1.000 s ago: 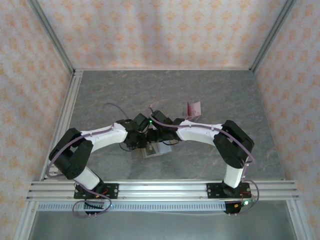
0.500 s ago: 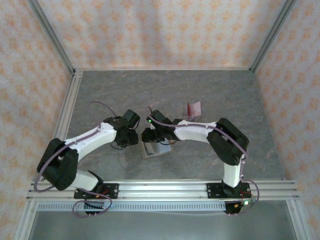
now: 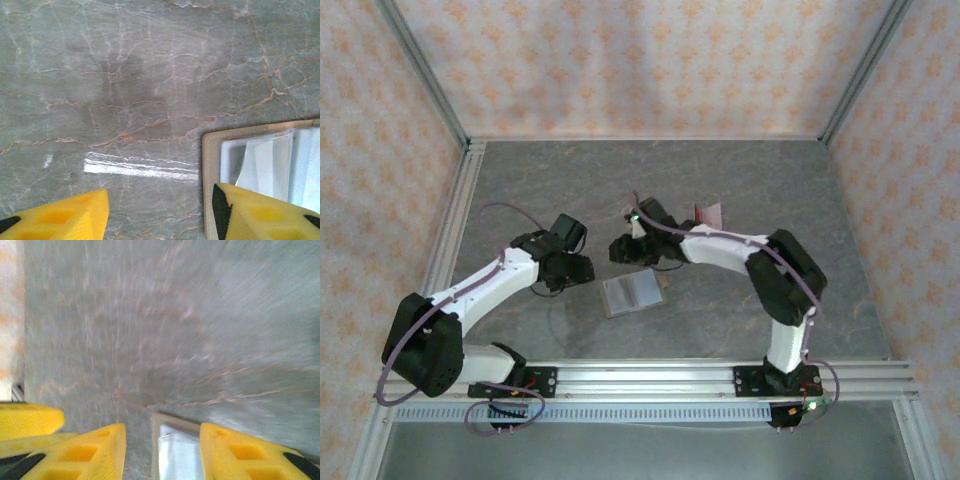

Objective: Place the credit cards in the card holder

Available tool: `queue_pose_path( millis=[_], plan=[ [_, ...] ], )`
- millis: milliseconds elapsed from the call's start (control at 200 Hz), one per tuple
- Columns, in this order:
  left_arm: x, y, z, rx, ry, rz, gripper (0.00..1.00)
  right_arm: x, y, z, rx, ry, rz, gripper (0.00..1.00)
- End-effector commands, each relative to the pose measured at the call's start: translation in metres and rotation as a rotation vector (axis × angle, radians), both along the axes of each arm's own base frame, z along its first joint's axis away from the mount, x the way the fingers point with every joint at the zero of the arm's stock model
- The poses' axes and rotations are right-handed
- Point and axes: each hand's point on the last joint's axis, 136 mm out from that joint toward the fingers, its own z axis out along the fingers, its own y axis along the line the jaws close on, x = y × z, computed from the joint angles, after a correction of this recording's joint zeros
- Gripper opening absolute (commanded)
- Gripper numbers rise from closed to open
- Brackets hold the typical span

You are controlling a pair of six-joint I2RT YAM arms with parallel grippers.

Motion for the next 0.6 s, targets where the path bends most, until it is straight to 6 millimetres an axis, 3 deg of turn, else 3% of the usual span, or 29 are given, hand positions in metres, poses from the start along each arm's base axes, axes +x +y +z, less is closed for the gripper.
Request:
queue_pose_path(
  millis=[0,160,245,480,595],
  plan=[
    [0.005,-0.015,-0.002,-0.012,-0.003,-0.083,0.60,0.029,-0.056,0.041,-0.092,-0.140,-0.129,0.43],
    [0.008,-0.039,-0.005,0.015,-0.001,-0.181,0.61,0.061,-0.164,0.043,-0.338,-0.188,-0.427,0.39],
    [0.009,-0.046,-0.012,0.038,0.017,-0.215,0.61,0.067,-0.204,0.037,-0.407,-0.153,-0.521,0.39],
    [0.009,-0.050,-0.030,0.057,0.062,-0.230,0.61,0.074,-0.241,0.005,-0.471,-0.026,-0.558,0.42],
    [0.008,-0.050,-0.032,0.062,0.067,-0.231,0.61,0.081,-0.252,0.002,-0.459,-0.025,-0.591,0.42]
  ],
)
